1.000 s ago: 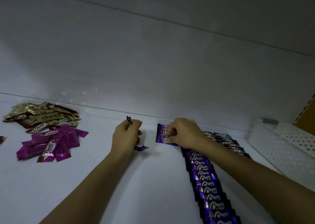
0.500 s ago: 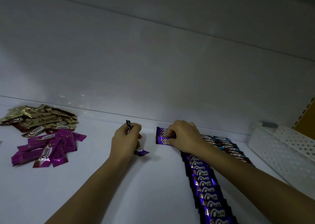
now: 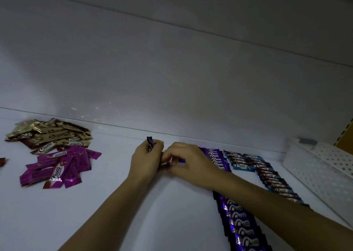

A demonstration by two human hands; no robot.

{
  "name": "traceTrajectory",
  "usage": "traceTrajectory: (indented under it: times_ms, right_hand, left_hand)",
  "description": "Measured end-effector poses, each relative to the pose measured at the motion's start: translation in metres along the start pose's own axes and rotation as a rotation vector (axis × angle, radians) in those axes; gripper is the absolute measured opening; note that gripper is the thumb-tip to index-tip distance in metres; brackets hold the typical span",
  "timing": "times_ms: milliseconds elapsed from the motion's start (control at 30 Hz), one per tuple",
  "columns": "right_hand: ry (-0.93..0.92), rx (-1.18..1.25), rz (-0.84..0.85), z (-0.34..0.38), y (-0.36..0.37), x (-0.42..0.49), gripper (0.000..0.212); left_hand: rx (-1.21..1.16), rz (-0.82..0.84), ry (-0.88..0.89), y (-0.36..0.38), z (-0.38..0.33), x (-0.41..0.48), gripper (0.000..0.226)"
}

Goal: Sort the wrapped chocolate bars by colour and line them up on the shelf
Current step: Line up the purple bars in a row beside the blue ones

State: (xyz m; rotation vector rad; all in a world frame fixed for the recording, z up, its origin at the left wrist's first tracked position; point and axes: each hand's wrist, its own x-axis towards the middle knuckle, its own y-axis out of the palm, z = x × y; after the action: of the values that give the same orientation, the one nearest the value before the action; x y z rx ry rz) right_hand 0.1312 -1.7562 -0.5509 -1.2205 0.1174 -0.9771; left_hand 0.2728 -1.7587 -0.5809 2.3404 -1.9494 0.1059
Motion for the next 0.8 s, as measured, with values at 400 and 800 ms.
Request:
traceTrajectory:
  times_ms: [400,800]
  right_hand:
    - [0.358,0.410,0.023,0.011,-0.009,-0.009,0.023]
    - [0.513,0.766,0.088,0.029,-0.011,-0.006,0.035]
  left_hand:
    - [-0.027,-0.070,0.013,0.000,-0.001,0.000,0.018]
    - [0.019,-0.301,0.276,-0.004,-0.003,-0.007,0.017]
